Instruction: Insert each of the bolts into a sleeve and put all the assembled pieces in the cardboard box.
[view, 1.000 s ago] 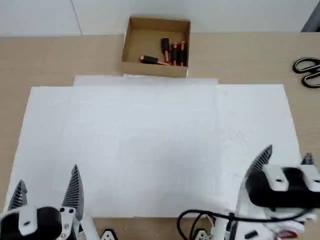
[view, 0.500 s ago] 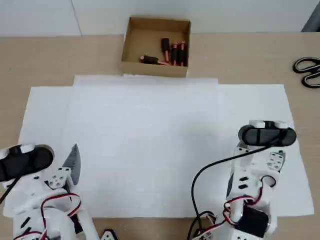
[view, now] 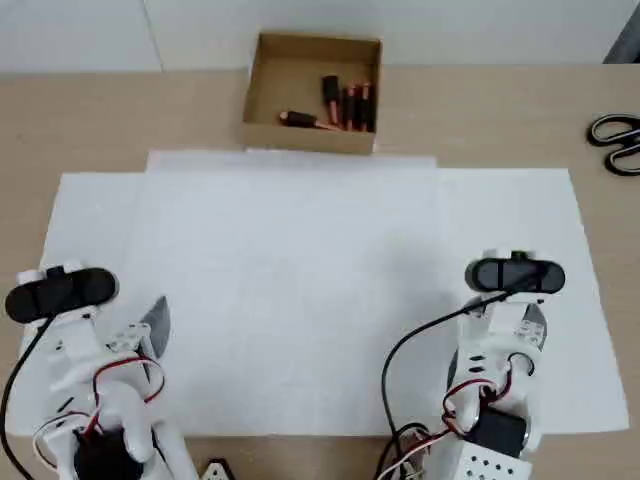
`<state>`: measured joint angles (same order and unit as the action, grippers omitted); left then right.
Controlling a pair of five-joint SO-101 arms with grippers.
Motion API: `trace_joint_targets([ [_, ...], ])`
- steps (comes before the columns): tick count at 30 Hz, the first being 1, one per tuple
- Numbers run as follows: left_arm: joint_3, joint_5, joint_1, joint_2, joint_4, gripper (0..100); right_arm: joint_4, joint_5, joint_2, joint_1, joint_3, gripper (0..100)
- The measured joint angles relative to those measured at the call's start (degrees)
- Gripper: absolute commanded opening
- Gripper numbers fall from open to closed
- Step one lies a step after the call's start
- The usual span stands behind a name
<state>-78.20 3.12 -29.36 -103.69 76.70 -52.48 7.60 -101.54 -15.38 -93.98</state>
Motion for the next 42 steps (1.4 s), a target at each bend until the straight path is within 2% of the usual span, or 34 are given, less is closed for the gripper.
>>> trace_joint_targets([
  [15,-12.0,0.0,0.0,0.0,-2.8,34,0.0,0.0,0.0,0.1,-2.1,23.2],
  [31,-12.4,0.0,0.0,0.0,-2.8,34,0.0,0.0,0.0,0.2,-2.1,23.2],
  [35,-12.4,-0.1,2.6,0.0,-2.8,34,0.0,0.0,0.0,6.3,-2.1,23.2],
  [42,-12.4,0.0,19.3,0.0,-2.8,34,0.0,0.0,0.0,22.8,-2.1,23.2],
])
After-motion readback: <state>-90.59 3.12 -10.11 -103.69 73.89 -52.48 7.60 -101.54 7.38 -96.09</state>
